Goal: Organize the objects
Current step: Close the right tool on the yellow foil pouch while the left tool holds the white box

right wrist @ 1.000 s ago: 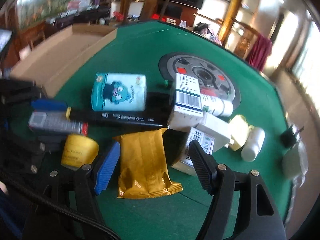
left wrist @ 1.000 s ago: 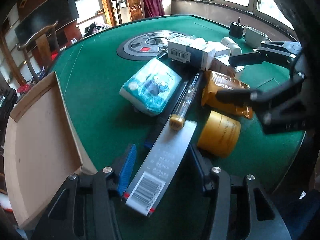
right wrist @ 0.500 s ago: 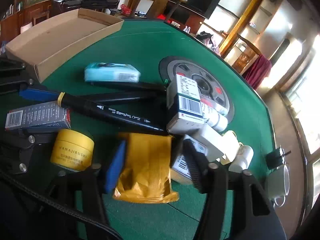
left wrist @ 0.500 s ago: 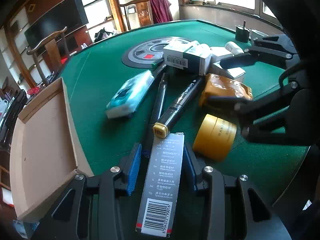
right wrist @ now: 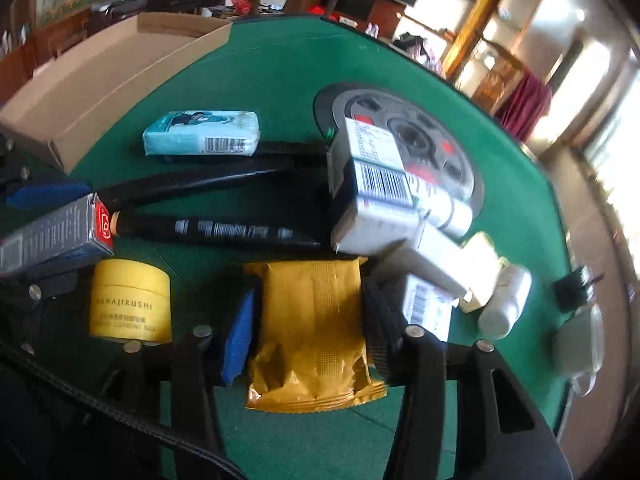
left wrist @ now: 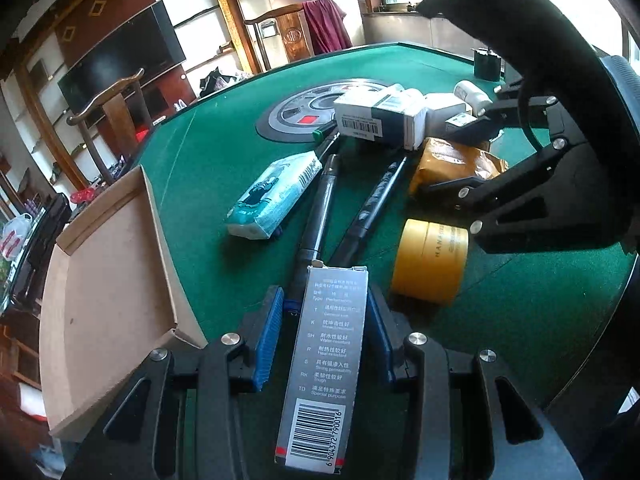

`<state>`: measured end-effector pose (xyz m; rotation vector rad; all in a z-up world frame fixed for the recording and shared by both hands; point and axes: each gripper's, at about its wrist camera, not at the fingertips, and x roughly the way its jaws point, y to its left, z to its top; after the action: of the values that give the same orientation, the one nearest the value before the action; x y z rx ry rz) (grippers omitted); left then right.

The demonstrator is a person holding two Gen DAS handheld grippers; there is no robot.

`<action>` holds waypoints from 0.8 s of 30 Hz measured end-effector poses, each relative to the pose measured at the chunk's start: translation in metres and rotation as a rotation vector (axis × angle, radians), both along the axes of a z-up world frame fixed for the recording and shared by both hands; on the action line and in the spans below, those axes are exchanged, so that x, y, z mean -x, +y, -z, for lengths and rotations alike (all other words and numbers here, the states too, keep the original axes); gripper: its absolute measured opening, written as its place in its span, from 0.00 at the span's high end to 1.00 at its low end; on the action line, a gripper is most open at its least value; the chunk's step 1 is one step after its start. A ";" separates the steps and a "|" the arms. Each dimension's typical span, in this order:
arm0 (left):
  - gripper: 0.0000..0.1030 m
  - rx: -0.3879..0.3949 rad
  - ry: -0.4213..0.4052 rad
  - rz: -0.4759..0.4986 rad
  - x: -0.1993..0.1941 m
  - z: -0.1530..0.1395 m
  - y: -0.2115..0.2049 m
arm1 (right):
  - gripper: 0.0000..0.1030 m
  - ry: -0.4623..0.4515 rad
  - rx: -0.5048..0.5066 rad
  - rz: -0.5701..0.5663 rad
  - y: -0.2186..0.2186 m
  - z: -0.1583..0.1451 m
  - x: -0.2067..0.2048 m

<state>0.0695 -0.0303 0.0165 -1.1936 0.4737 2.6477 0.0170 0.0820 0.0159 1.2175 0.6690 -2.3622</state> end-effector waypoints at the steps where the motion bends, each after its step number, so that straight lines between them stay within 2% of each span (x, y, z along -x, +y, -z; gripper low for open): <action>1: 0.65 0.000 0.002 0.000 0.000 0.000 0.000 | 0.58 -0.006 0.012 0.007 0.002 0.000 0.000; 9: 0.65 -0.009 0.025 -0.005 -0.001 -0.005 -0.001 | 0.59 -0.001 0.123 0.078 0.016 -0.007 -0.016; 17: 0.65 -0.019 0.052 -0.016 -0.004 -0.012 -0.002 | 0.59 0.049 0.157 0.097 0.017 -0.022 -0.027; 24: 0.65 -0.027 0.090 -0.036 -0.008 -0.021 -0.007 | 0.59 0.048 0.204 0.105 0.017 -0.032 -0.030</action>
<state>0.0779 -0.0369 0.0378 -1.0896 0.4333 2.7384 0.0469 0.0988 0.0479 1.1355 0.3751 -2.4817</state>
